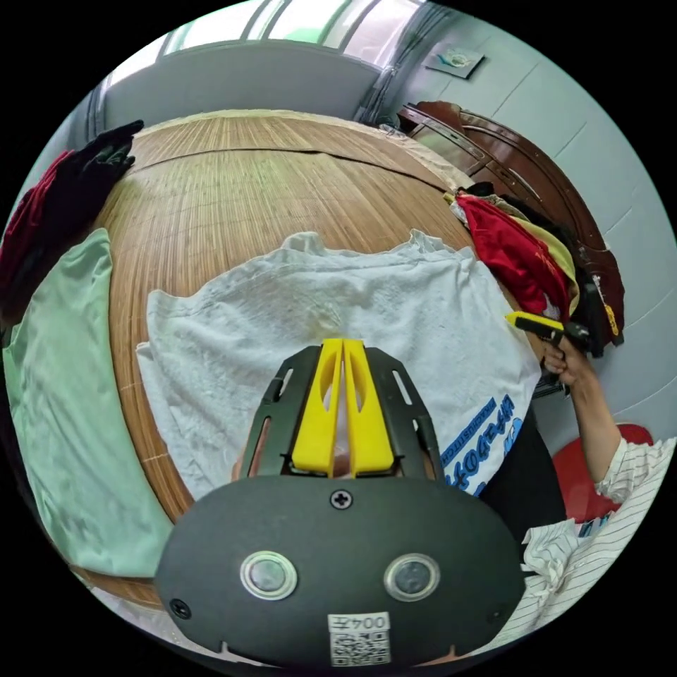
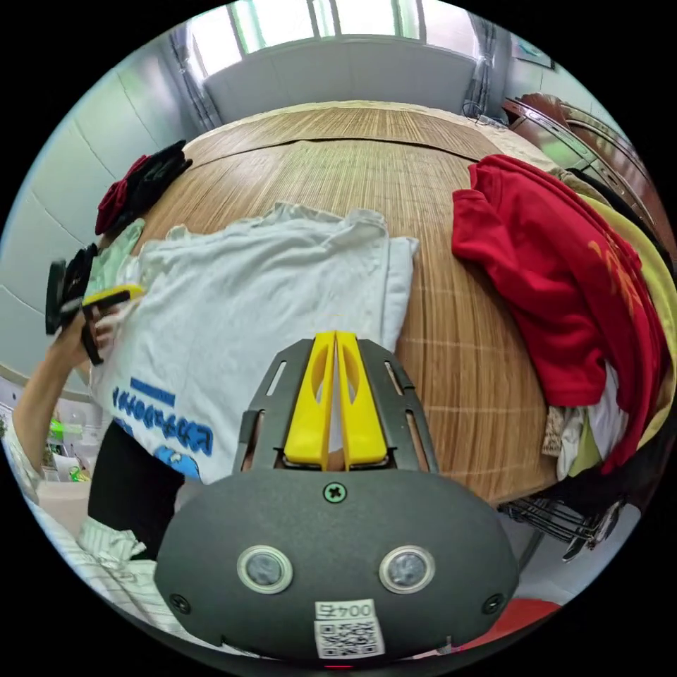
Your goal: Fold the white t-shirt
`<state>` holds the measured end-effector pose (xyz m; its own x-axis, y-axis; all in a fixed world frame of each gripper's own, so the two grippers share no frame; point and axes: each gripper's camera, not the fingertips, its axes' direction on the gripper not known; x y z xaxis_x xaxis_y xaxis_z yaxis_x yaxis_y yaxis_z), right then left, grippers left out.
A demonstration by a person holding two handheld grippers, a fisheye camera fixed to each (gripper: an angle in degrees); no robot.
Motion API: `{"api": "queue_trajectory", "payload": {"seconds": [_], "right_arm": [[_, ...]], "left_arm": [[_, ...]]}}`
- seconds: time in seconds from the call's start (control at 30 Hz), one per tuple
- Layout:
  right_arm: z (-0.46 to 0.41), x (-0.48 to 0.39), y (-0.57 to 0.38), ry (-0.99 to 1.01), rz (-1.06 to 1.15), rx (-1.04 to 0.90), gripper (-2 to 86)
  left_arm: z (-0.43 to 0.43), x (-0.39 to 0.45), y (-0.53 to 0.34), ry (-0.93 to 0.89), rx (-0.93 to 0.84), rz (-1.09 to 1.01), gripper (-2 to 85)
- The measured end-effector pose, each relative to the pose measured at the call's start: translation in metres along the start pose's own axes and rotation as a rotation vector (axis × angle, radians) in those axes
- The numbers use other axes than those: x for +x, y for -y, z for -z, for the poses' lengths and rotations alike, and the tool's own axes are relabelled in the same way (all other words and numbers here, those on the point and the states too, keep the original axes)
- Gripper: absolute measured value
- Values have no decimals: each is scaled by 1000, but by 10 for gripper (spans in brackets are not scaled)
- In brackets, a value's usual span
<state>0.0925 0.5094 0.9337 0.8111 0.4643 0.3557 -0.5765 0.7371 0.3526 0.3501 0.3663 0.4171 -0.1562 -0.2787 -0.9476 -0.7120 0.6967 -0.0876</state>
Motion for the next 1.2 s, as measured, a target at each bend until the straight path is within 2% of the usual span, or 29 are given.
{"api": "queue_trajectory", "payload": {"seconds": [0.13,0.2,0.37,0.57,0.73,0.8,0.9,0.97,1.03,1.2], "right_arm": [[-4,-23,-34,-122,69,-67,-7],[-1,-29,-40,-132,67,-46,-7],[8,-51,-47,-189,102,-44,-7],[16,-61,-46,-206,156,-10,-4],[30,-47,-47,-143,115,52,-5],[37,-48,-44,-160,130,56,-7],[66,-42,-45,-179,105,93,-8],[107,-33,-66,-113,34,205,-8],[126,-29,-85,-85,-18,226,-8],[152,-39,-129,-153,-50,250,-8]], "left_arm": [[13,59,25,-46,131,-128,2],[-14,109,52,2,84,-251,2],[-93,175,82,146,-98,-404,2],[-100,179,72,131,-66,-362,3],[-79,163,72,12,-130,-271,3],[-36,160,54,53,6,-245,2],[24,151,9,126,61,-228,2],[56,142,-31,175,65,-221,2],[85,129,-78,201,73,-205,2],[112,77,-200,213,30,-13,2]]}}
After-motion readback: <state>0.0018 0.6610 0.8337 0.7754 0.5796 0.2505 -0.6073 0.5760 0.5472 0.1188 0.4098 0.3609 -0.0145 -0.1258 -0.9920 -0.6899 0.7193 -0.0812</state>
